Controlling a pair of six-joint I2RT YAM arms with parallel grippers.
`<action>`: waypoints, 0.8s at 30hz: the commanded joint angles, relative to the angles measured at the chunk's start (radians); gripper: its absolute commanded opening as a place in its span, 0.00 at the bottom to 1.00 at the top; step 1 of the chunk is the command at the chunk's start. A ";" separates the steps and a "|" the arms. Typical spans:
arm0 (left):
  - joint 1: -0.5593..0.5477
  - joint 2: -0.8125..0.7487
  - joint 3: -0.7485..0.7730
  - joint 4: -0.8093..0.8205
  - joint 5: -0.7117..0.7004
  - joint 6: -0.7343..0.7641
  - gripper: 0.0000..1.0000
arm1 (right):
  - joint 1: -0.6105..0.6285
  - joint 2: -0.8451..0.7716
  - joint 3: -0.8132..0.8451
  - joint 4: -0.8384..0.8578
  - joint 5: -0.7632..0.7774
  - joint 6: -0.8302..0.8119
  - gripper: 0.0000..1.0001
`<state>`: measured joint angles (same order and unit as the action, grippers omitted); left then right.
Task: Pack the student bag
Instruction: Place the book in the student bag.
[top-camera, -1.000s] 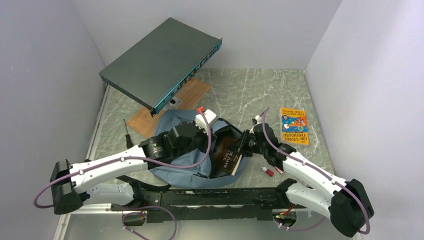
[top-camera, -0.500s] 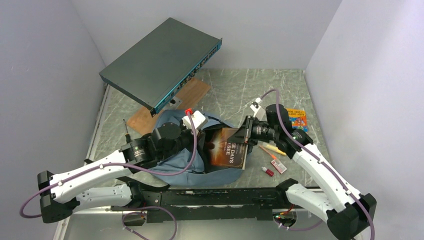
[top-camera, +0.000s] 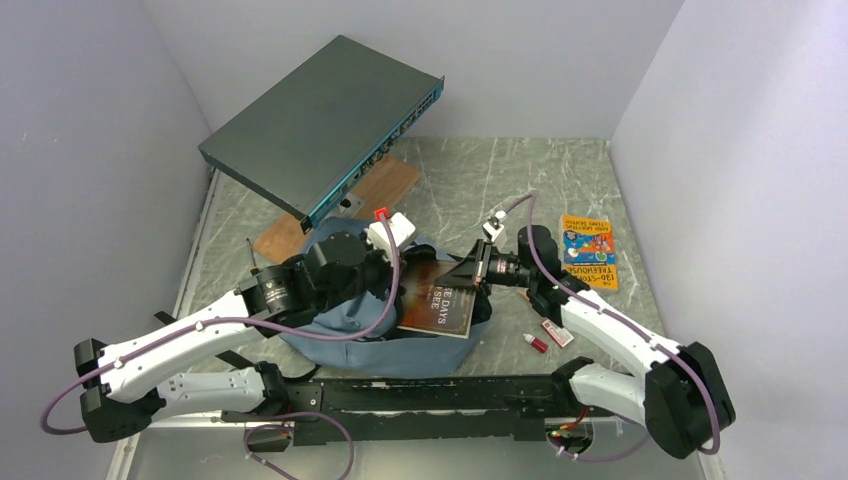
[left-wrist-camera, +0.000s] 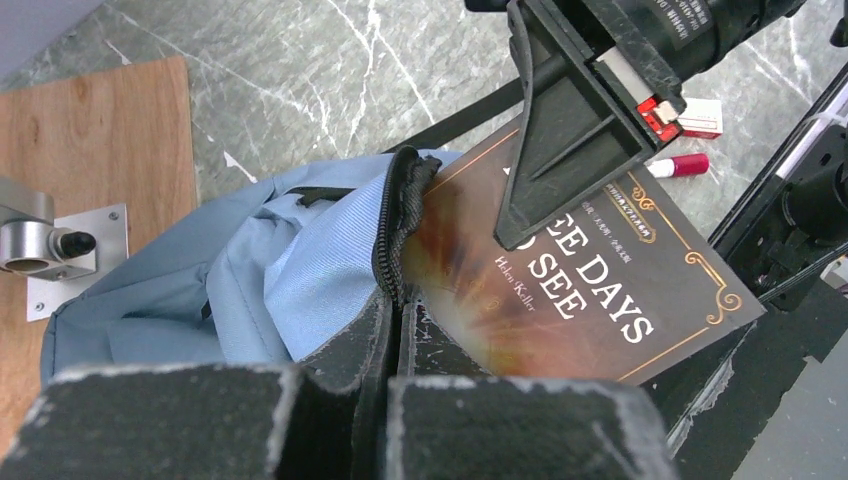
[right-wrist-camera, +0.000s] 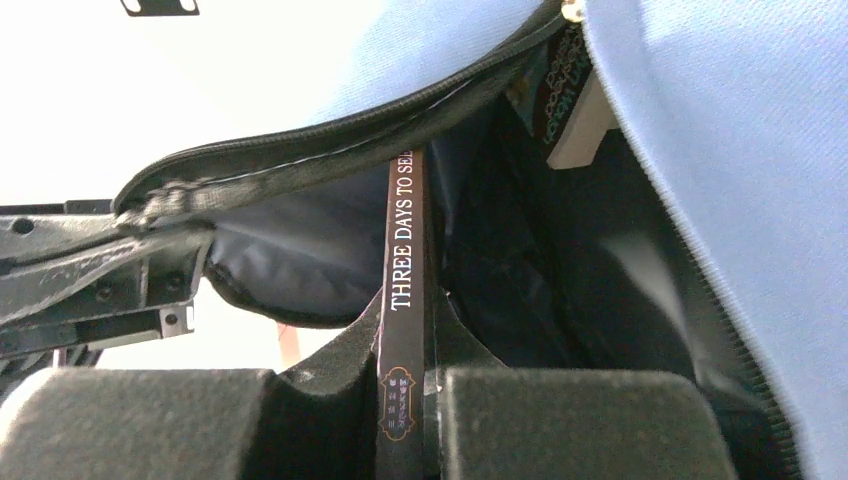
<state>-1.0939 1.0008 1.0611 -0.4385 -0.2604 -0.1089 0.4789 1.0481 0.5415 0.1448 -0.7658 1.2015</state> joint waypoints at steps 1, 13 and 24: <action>-0.011 0.003 0.125 0.142 0.097 -0.003 0.00 | 0.003 0.070 0.003 0.215 0.196 0.019 0.00; -0.013 -0.015 0.155 0.209 0.084 -0.013 0.00 | 0.007 0.131 -0.026 0.045 0.320 -0.186 0.00; -0.014 0.008 0.063 0.286 0.163 -0.092 0.00 | 0.156 0.302 0.088 0.332 0.338 -0.024 0.00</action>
<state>-1.0973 1.0313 1.1213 -0.4057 -0.1532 -0.1547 0.5823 1.2964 0.5491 0.2790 -0.4736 1.1080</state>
